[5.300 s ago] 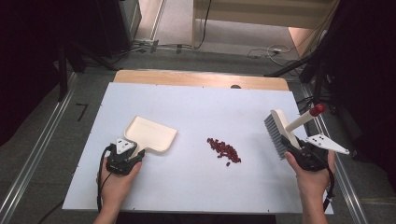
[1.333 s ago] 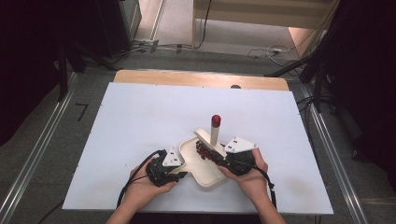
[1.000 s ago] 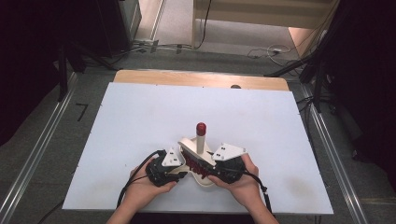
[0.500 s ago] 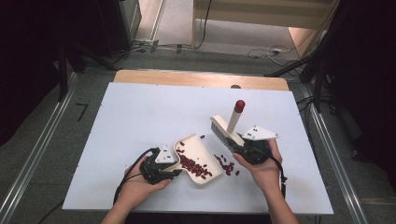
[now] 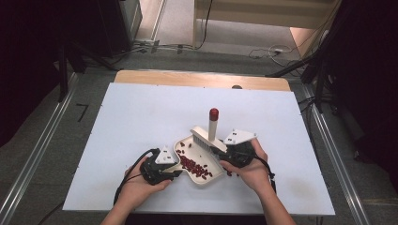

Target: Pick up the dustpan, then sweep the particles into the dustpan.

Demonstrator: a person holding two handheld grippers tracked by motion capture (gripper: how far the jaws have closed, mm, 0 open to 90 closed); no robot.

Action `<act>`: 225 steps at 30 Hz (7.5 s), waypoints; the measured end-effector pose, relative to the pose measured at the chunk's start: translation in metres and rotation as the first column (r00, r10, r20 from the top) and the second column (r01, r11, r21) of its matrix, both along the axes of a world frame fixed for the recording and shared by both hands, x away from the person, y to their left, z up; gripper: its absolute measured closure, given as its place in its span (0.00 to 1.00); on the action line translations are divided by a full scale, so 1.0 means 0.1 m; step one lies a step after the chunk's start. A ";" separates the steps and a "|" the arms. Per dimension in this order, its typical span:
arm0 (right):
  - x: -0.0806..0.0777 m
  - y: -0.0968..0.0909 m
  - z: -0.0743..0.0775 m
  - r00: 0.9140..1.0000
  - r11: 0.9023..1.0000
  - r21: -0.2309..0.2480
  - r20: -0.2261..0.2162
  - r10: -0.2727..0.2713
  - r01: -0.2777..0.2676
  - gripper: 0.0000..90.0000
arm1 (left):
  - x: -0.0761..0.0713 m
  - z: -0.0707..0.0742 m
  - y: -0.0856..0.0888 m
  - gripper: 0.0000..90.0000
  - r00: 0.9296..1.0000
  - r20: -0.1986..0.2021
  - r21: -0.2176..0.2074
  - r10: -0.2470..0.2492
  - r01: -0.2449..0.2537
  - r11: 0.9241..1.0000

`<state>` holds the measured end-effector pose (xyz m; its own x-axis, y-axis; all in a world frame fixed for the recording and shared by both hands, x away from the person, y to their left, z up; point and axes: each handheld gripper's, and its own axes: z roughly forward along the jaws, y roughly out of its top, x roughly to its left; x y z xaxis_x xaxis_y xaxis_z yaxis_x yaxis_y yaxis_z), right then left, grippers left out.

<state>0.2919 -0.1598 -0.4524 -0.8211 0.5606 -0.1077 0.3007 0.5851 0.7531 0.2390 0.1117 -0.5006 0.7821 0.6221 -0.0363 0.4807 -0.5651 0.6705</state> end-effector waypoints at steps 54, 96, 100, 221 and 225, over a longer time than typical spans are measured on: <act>-0.68 -0.04 -0.18 0.982 0.979 0.072 0.008 -0.190 0.189 0.72 | -0.19 0.00 -0.24 0.74 0.988 0.012 0.042 -0.152 0.151 0.988; -1.00 -0.23 -0.13 0.966 0.943 0.212 -0.030 -0.256 0.256 0.72 | -0.27 -0.02 -0.31 0.74 0.971 0.010 0.063 -0.239 0.237 0.969; -0.97 -0.33 -0.07 0.960 0.934 0.226 -0.012 -0.281 0.276 0.72 | -0.27 -0.02 -0.31 0.74 0.971 0.012 0.061 -0.240 0.238 0.969; -0.49 -1.52 -0.17 0.839 0.820 0.200 -0.022 -0.544 0.537 0.72 | -0.05 0.09 1.42 0.74 0.906 0.125 -0.141 0.404 -0.387 0.911; -0.49 -1.49 -0.17 0.846 0.825 0.206 -0.032 -0.532 0.526 0.72 | -0.04 0.04 1.42 0.74 0.905 0.124 -0.131 0.406 -0.391 0.911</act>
<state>0.2425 -0.3090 -0.4696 -0.3912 0.9196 0.0365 0.4994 0.1788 0.8477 0.2348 0.2537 -0.4967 0.4710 0.8819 -0.0201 0.5449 -0.2729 0.7928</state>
